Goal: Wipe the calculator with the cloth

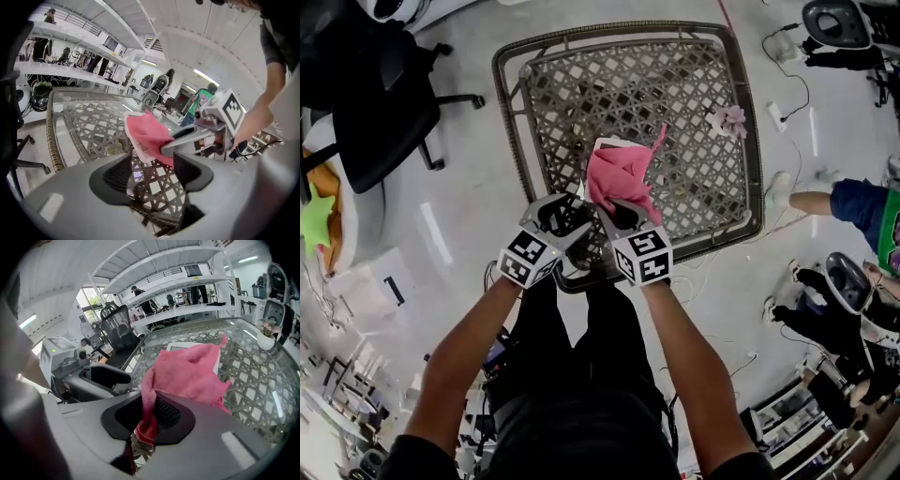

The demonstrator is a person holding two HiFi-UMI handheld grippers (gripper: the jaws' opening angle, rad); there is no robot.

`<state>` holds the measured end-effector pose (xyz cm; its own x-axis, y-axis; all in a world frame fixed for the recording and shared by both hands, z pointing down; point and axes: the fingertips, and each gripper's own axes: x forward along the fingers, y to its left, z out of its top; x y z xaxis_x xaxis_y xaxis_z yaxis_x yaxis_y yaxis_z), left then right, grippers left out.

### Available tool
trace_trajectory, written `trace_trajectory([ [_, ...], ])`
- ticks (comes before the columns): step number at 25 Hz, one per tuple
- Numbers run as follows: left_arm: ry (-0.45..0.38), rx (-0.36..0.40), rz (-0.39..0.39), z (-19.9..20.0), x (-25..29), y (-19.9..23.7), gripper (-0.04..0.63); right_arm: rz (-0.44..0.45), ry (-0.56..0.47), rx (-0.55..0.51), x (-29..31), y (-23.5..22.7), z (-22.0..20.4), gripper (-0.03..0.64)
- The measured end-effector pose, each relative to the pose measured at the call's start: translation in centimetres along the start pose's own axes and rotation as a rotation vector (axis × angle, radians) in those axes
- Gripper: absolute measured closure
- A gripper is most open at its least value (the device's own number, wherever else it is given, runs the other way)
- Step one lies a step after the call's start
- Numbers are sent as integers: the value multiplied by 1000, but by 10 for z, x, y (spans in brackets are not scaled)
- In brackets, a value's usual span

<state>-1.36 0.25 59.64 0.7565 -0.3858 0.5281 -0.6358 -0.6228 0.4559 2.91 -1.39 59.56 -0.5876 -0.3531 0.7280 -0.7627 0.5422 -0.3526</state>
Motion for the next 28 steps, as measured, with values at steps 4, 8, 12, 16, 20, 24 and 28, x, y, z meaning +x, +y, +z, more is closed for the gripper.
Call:
trace_trajectory([
  [4,-22,-28,17,8,0,9,268,-76,-8,32,-19,-31,-10,565],
  [8,-39,-21,21,20,5,15,268,-185,-43,79,-33,-68,1,565],
  [12,-53,-28,30,28,8,21,268,-210,-60,87,-25,-80,23,565],
  [16,-79,-43,54,41,8,34,268,-148,-65,38,-4,-59,38,565],
  [20,-104,-51,81,54,8,48,268,-68,-66,21,7,-33,36,565],
  [24,-129,-64,98,71,14,60,268,4,-31,-15,9,-5,16,565],
  [28,-141,-64,103,87,29,66,268,17,-6,-16,1,1,-6,565],
])
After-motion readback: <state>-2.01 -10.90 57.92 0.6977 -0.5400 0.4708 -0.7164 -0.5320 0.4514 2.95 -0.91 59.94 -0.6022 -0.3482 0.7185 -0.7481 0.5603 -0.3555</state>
